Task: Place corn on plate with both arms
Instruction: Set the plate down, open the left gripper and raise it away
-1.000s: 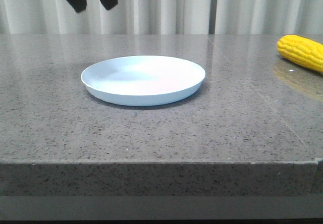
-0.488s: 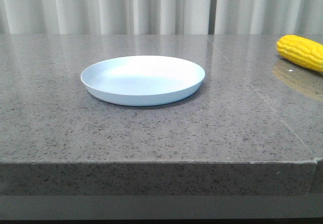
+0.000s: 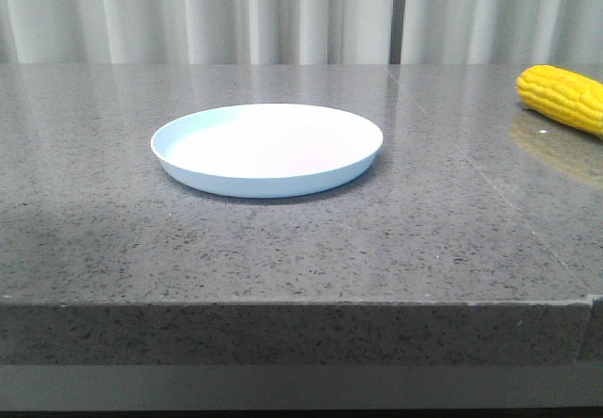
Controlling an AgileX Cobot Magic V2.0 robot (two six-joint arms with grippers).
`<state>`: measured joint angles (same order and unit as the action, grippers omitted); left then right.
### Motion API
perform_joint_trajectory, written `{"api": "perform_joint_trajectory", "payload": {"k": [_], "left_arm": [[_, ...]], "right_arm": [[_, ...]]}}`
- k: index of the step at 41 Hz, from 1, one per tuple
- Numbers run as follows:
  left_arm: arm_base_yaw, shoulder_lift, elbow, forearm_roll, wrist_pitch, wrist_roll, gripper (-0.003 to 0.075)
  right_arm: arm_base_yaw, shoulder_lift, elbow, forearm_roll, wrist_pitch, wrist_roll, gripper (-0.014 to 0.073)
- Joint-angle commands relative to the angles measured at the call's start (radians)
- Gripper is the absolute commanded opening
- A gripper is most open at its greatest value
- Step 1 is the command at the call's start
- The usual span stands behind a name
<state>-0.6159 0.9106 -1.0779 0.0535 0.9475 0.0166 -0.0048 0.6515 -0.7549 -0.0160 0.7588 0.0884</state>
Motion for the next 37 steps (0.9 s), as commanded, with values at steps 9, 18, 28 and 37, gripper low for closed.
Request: {"api": "perform_joint_trajectory", "payload": {"k": [9, 18, 28, 37], "left_arm": [[-0.009, -0.236, 0.167, 0.0, -0.087, -0.054, 0.0513], [-0.009, -0.3, 0.212, 0.003, -0.122, -0.054, 0.0513], [-0.009, -0.3, 0.212, 0.003, -0.122, -0.054, 0.0512], [-0.009, -0.3, 0.212, 0.003, -0.122, -0.054, 0.0512]], "right_arm": [[-0.005, 0.007, -0.023, -0.014, -0.067, -0.002, 0.0625], [-0.005, 0.007, -0.023, 0.005, -0.066, -0.002, 0.0625], [-0.005, 0.009, -0.023, -0.02, -0.074, -0.002, 0.0625], [-0.005, 0.083, -0.072, -0.028, -0.13, -0.002, 0.0625]]}}
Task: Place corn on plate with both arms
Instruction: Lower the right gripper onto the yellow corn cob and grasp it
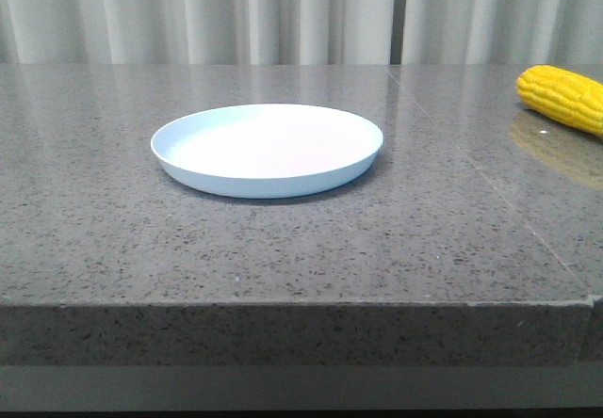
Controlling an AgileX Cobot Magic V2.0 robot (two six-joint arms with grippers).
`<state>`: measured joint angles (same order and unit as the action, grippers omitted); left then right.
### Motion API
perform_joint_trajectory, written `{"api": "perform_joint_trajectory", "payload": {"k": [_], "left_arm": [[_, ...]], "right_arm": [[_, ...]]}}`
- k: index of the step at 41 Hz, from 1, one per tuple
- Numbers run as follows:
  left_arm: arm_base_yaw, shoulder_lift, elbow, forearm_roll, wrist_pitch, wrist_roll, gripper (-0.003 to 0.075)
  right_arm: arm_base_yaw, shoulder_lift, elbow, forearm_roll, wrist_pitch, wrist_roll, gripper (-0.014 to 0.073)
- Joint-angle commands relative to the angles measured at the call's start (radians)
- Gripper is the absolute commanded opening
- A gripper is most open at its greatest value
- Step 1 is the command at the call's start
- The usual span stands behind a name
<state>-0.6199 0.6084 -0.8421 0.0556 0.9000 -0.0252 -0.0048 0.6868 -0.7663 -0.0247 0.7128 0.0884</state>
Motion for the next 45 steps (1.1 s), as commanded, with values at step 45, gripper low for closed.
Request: {"api": "perform_joint_trajectory", "payload": {"k": [45], "left_arm": [[-0.005, 0.002, -0.024, 0.001, -0.075, -0.013, 0.0512]], "right_arm": [[-0.006, 1.122, -0.927, 0.025, 0.275, -0.124, 0.0625]]}}
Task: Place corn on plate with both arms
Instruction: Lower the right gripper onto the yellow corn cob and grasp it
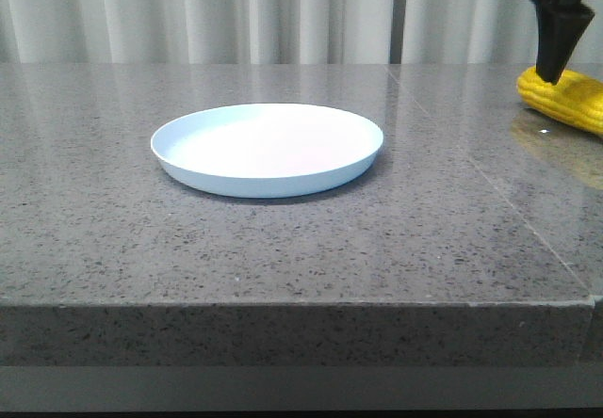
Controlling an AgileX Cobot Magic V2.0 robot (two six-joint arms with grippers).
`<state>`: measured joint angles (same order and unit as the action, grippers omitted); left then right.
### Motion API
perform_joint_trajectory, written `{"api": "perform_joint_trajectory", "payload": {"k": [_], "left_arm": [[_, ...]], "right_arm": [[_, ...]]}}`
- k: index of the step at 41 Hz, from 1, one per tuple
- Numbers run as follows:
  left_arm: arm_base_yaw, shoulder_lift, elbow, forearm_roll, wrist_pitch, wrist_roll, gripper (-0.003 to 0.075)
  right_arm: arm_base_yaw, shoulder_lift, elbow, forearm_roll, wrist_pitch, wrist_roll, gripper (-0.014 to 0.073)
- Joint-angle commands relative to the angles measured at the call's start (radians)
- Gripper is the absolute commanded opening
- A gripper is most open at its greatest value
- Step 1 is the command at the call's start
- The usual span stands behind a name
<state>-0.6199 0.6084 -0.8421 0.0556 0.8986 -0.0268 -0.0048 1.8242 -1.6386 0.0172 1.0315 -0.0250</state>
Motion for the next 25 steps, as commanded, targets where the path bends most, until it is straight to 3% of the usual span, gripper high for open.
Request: {"api": "perform_joint_trajectory", "payload": {"k": [1, 25], "left_arm": [[-0.005, 0.002, -0.024, 0.001, -0.074, -0.011, 0.0512], [-0.005, 0.002, -0.024, 0.001, -0.074, -0.011, 0.0512]], "right_arm": [[-0.006, -0.008, -0.06, -0.017, -0.05, -0.011, 0.0625], [-0.006, 0.077, -0.07, -0.027, -0.152, -0.011, 0.0603]]}}
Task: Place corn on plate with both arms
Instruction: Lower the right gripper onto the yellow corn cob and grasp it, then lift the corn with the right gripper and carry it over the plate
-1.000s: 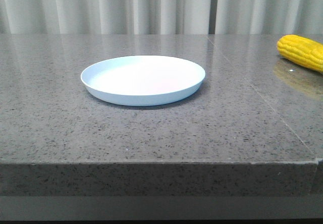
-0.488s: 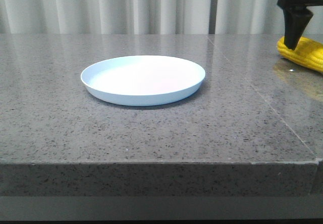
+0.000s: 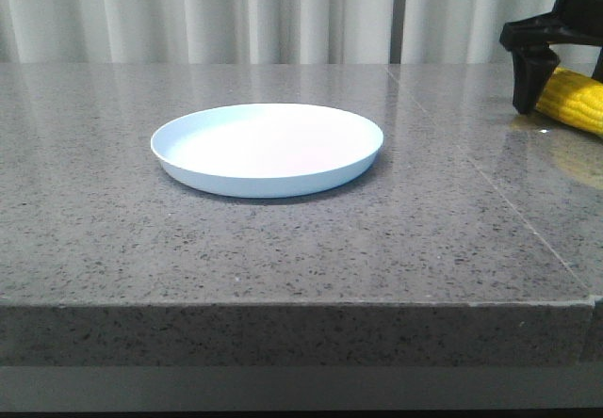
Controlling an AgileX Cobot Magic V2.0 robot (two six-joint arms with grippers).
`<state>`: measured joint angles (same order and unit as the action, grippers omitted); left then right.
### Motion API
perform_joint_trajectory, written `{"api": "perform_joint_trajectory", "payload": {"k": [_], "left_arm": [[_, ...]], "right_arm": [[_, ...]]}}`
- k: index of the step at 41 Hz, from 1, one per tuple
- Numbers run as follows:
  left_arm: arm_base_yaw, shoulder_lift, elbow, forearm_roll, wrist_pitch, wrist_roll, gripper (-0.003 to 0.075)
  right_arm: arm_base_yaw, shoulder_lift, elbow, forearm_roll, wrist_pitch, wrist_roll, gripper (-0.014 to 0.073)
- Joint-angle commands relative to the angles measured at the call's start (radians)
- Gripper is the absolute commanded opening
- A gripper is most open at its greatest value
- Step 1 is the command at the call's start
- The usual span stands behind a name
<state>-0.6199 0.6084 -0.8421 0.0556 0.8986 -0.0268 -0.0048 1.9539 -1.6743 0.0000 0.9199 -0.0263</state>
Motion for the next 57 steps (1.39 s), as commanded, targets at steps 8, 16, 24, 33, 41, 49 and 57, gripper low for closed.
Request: {"api": "perform_joint_trajectory", "payload": {"k": [8, 16, 24, 33, 41, 49, 57], "left_arm": [[-0.005, 0.002, -0.024, 0.001, -0.074, -0.011, 0.0512], [-0.005, 0.002, -0.024, 0.001, -0.074, -0.011, 0.0512], [-0.005, 0.002, -0.024, 0.001, -0.074, -0.011, 0.0512], [-0.005, 0.002, -0.024, 0.001, -0.074, -0.011, 0.0512], [-0.005, 0.002, -0.024, 0.001, -0.074, -0.011, 0.0512], [-0.005, 0.002, -0.024, 0.001, -0.074, -0.011, 0.0512], [-0.005, 0.002, -0.024, 0.001, -0.074, -0.011, 0.0512]], "right_arm": [[-0.006, -0.053, -0.035, -0.012, -0.027, -0.01, 0.0346], [-0.006, -0.072, -0.035, -0.008, -0.004, -0.01, 0.0268], [0.015, -0.167, -0.035, 0.071, -0.004, -0.01, 0.0268], [0.098, -0.283, -0.035, 0.166, 0.038, -0.01, 0.0268], [0.21, -0.329, -0.035, 0.252, 0.063, -0.01, 0.0268], [0.35, -0.298, -0.035, 0.26, 0.053, 0.038, 0.0268], [0.454, -0.232, -0.035, 0.26, -0.037, 0.195, 0.0268]]}}
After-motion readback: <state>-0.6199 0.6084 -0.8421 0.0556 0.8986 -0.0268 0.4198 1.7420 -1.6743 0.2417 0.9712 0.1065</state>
